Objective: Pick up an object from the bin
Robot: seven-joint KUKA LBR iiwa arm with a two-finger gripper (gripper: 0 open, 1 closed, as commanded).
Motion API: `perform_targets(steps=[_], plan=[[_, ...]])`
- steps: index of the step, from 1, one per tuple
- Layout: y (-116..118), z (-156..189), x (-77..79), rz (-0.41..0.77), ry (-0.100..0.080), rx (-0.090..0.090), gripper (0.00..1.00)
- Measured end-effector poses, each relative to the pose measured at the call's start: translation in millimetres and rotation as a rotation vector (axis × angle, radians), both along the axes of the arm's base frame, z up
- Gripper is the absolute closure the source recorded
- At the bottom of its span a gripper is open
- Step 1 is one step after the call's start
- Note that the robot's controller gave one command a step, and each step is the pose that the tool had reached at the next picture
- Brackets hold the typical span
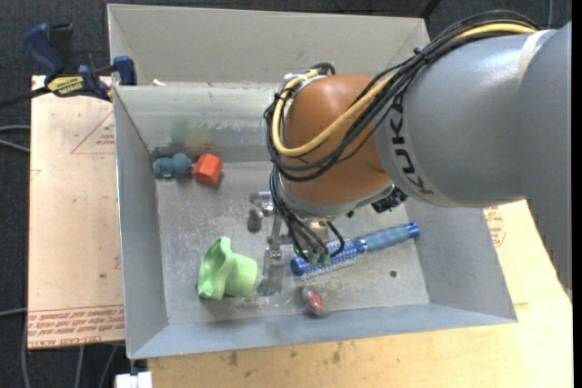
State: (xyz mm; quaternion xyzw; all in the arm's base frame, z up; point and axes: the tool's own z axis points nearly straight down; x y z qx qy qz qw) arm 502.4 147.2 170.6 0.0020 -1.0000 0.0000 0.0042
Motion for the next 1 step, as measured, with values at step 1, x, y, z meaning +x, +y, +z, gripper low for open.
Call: perform_targets(steps=[1], plan=[[22.5,-105.2,5.1,-0.13,-0.002,-0.001,0.0]])
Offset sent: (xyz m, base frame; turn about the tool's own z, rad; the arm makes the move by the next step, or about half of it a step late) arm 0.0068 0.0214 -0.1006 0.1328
